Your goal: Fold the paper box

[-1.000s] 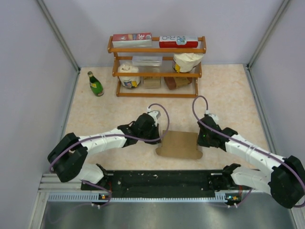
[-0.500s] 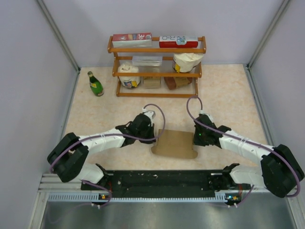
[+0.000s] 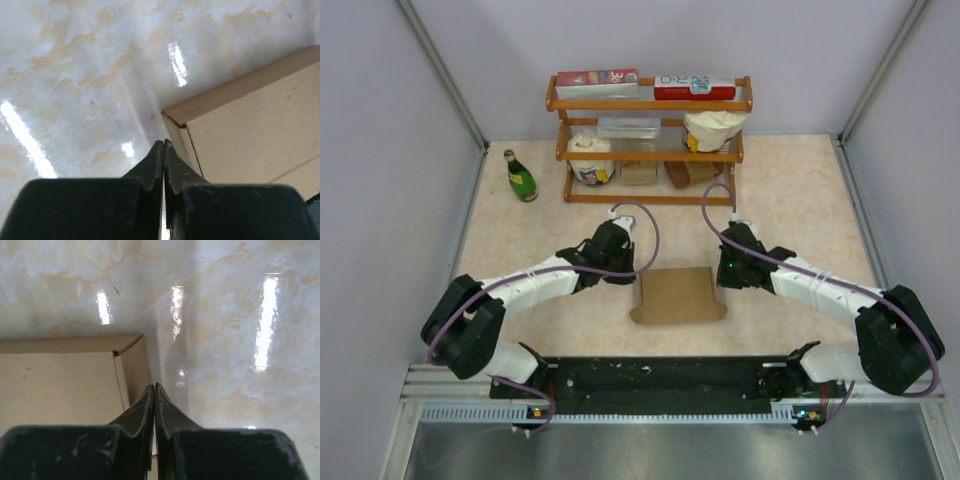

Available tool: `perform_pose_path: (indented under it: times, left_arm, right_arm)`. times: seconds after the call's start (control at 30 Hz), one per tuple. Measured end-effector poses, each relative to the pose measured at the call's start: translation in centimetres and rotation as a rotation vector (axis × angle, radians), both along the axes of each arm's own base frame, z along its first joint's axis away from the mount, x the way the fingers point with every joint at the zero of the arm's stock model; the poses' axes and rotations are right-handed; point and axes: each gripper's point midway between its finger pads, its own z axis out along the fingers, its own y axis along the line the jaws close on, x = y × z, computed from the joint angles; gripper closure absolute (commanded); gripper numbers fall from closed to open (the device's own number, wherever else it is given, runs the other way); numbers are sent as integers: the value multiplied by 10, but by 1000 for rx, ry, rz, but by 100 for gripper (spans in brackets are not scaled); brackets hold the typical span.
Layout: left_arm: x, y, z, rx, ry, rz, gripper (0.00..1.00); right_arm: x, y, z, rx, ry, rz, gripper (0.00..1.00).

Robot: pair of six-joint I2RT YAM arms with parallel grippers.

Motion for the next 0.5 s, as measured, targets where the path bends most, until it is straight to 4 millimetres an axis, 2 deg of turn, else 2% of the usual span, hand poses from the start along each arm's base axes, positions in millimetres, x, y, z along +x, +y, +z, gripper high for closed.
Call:
perform_pose_path:
  times: [0.07, 0.17, 0.23, 0.3, 0.37, 0.5]
  left_arm:
    - [0, 5, -1, 16, -1, 15, 100]
    - [-5, 15, 2, 28, -12, 34, 100]
    - [-12, 22, 6, 23, -23, 42, 96]
    - [-20, 29, 13, 12, -36, 52, 92]
    - [-26, 34, 21, -15, -54, 64, 81]
    - [-40, 38, 41, -106, -94, 72, 53]
  right_arm:
    - [-1, -6, 1, -18, -6, -13, 100]
    - [-3, -17, 8, -38, -38, -33, 94]
    - [-8, -26, 15, -45, -66, -40, 87]
    - [-14, -32, 21, -41, -94, -34, 75]
    - [-20, -36, 27, -32, -119, -20, 62]
    - [-32, -36, 46, 18, -188, 52, 44]
